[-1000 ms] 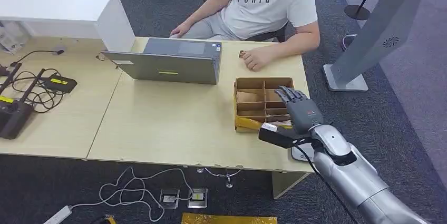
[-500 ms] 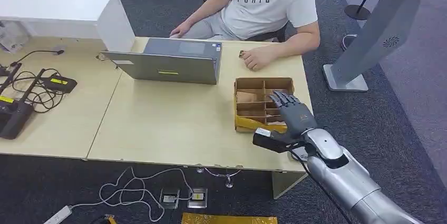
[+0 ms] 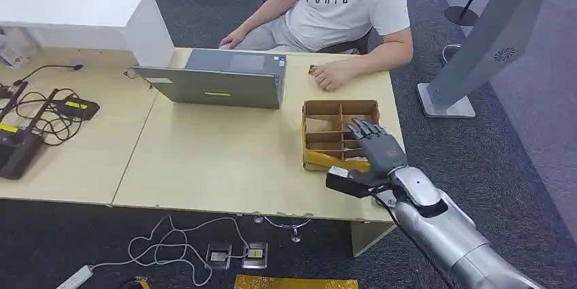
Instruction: Pass the card to the sensor for recognition and then transmit it.
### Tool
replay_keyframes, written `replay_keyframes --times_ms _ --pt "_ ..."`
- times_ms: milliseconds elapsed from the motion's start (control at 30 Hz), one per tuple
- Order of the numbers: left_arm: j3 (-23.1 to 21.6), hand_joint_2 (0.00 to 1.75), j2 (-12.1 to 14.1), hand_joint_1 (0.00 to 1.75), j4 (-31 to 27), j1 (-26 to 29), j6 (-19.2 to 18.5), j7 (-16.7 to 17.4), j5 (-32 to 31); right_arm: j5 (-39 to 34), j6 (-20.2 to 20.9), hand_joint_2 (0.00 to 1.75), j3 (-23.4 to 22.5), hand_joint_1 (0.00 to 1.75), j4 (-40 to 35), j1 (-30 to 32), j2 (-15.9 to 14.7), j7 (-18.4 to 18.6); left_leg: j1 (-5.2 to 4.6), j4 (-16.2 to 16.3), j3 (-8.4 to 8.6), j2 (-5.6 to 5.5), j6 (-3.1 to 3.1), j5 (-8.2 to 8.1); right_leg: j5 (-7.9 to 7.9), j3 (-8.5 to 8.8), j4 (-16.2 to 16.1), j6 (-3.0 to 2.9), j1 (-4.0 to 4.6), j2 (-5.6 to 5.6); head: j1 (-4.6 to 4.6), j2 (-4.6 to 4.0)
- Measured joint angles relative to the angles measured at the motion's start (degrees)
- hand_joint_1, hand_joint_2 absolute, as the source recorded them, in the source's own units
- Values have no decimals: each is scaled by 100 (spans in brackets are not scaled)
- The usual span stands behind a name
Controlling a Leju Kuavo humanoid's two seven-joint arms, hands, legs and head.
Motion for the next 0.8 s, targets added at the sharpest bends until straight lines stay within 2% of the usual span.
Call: replay_keyframes --times_ms 800 --pt "0 0 0 0 0 3 4 0 17 203 -135 175 -4 0 192 -90 48 -4 0 0 1 0 0 0 0 0 0 0 0 0 0 0"
